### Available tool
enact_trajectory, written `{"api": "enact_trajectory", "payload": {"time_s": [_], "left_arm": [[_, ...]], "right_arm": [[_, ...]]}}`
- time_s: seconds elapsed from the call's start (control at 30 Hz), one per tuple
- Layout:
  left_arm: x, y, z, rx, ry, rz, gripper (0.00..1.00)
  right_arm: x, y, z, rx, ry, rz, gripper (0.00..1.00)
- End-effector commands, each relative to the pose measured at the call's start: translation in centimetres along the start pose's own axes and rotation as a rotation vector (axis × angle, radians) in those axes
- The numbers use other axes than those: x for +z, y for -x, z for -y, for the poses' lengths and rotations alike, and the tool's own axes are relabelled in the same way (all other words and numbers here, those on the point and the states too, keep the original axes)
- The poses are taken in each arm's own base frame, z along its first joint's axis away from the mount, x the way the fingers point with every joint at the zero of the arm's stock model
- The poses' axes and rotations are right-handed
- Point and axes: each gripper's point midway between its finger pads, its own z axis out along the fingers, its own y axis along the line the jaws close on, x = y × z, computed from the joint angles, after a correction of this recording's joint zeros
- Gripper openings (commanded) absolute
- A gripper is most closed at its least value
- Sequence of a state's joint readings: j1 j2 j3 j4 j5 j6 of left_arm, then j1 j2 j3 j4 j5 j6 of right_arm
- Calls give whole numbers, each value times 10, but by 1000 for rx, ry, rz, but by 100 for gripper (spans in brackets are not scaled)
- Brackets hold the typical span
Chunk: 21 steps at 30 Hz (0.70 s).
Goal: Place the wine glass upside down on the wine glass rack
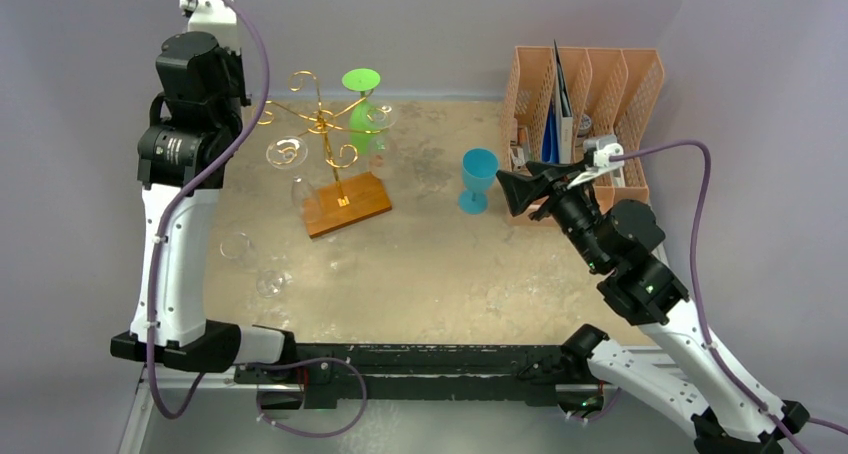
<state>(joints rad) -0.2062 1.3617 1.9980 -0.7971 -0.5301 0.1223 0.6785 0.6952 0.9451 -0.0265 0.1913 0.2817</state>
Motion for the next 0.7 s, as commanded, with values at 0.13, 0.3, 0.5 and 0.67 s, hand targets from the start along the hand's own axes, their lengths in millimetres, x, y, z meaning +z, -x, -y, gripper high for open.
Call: {"api": "enact_trajectory", "payload": {"time_s": [0.13,0.3,0.5,0.67], "left_arm": [[-6,-43,-18,-66,-18,-54,0],[-8,-64,-5,-86,-120,-44,0],[-6,-75,8,-101,-224,-12,0],[-1,-82,23,-115,-318,17,0]], "right_arm": [[11,10,-15,53,32,-40,66],[30,2,-38,116,100,-148,66],[61,-2,-76,200,227,-278,64],[77,-4,-104,274,334,-344,63]]}}
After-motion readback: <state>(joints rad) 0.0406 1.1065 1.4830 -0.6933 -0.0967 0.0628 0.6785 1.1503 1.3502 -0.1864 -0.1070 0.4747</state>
